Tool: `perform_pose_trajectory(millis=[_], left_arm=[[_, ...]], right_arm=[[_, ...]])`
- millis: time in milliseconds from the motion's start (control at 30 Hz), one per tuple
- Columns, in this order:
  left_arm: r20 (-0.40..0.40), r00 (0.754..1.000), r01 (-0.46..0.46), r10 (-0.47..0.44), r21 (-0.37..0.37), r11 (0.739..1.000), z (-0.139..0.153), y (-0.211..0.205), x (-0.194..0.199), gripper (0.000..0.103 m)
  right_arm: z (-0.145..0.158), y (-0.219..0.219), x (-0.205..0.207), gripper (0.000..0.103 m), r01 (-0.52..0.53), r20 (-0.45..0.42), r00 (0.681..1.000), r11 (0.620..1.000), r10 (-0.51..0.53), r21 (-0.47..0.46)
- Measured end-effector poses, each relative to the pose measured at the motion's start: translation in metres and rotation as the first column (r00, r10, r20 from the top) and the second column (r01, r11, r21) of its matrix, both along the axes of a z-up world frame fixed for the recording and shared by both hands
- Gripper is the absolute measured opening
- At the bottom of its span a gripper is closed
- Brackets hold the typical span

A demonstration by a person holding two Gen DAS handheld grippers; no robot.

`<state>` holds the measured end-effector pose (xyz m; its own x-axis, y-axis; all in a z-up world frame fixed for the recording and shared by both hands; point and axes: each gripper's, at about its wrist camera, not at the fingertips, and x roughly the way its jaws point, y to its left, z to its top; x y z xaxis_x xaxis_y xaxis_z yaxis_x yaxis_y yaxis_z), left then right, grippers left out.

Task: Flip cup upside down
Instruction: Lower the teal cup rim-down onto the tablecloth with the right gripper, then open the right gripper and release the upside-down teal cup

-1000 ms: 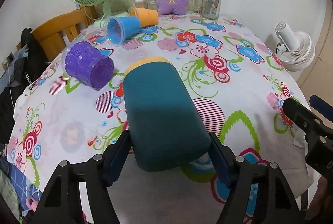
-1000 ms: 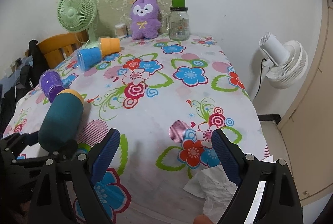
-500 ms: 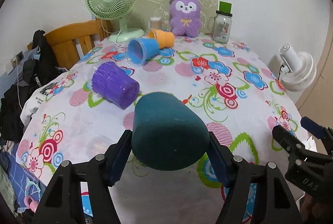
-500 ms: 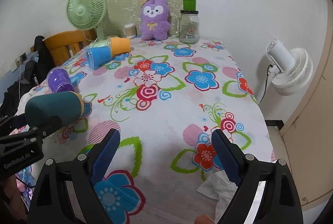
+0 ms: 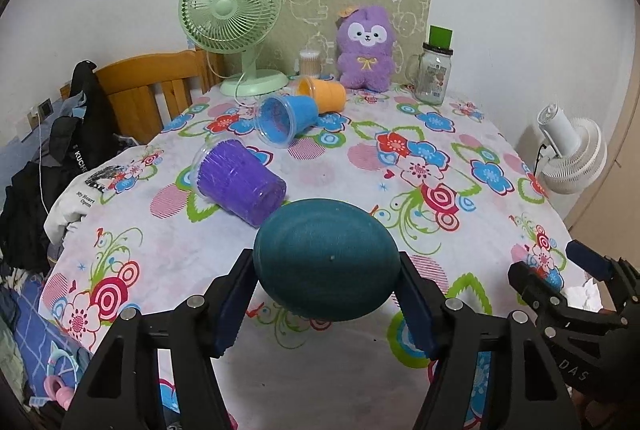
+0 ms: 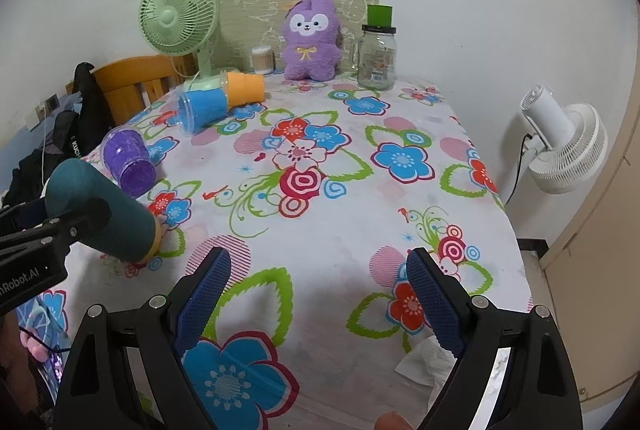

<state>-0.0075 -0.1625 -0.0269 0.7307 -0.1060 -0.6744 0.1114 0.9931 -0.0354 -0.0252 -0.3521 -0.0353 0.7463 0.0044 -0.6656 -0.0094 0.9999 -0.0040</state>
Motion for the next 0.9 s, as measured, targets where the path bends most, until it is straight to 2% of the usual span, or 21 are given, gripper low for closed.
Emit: perform_pose_trajectory(millis=[900], left_arm=[[0.032, 0.999, -0.023, 0.024, -0.025, 0.999, 0.021, 0.013, 0.000, 0.068]], right_arm=[[0.005, 0.018, 0.008, 0.091, -0.031, -0.001, 1.000, 0.999, 0.031, -0.020]])
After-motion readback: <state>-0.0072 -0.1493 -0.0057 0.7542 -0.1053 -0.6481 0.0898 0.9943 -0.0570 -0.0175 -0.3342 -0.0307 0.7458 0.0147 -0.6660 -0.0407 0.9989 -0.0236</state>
